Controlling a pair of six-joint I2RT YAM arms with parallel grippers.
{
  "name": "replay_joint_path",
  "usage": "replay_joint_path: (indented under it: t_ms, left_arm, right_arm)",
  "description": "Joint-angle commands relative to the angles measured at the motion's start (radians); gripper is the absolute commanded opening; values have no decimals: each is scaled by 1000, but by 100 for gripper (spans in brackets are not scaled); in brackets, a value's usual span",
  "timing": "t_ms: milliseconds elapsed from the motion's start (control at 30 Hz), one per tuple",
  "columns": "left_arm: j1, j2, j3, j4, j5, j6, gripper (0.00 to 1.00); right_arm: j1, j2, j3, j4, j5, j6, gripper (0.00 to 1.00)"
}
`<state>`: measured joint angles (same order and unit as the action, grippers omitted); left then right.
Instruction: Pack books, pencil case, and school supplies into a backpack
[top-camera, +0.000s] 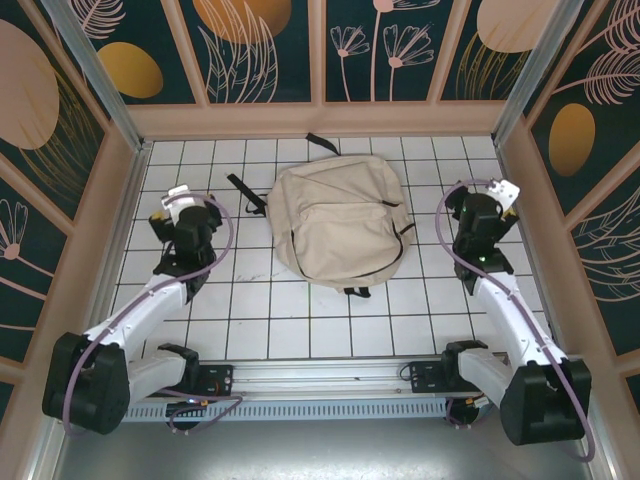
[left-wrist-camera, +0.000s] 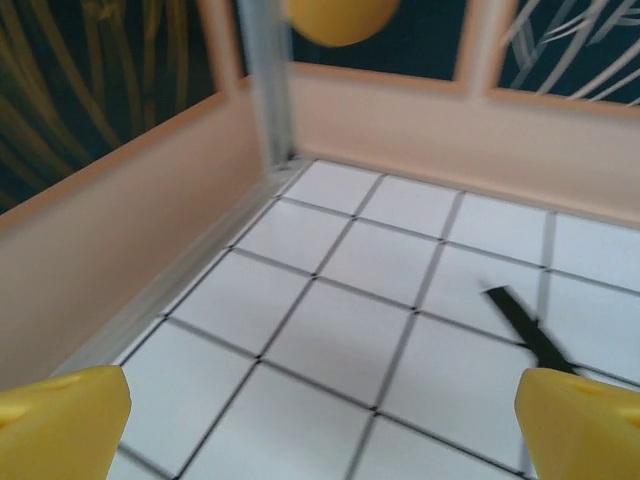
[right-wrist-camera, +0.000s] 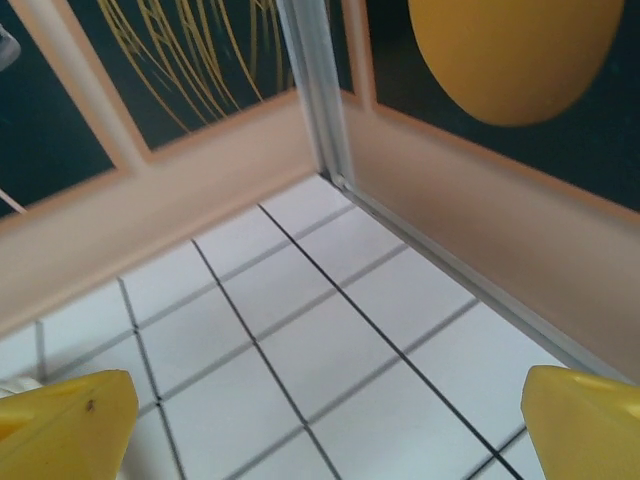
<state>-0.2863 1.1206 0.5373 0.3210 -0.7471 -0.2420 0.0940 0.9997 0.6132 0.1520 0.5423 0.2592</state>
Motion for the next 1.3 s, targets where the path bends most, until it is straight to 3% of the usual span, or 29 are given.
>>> replay_joint_path:
  t_ms: [0,133,267,633,833,1000,1267]
  left_arm:
    - [30,-5,-68,132,-131,-160,99]
    - [86,49,-137,234,-100,-133,99]
    - [129,89,-180,386,2,-38,99]
    - [191,255,-287,816,324,160,99]
    - [228,327,-360,1011,496,177,99]
    - [251,401,-359,1072,542,164,99]
    - [254,401,-313,980,524,158,99]
  right_arm:
    - [-23,17,-100,215,2,-81,99]
    - [-24,74,-217,390,-62,-164,99]
    - [-12,121,-358,688,-131,-255,99]
    - [-17,308,-420,974,-330,-272,99]
    - [-31,377,-434,1059,-360,-280,99]
    - [-38,463,-441,1155,-360,-280,99]
    - [-71,546,-412,1171,-357,-241,99]
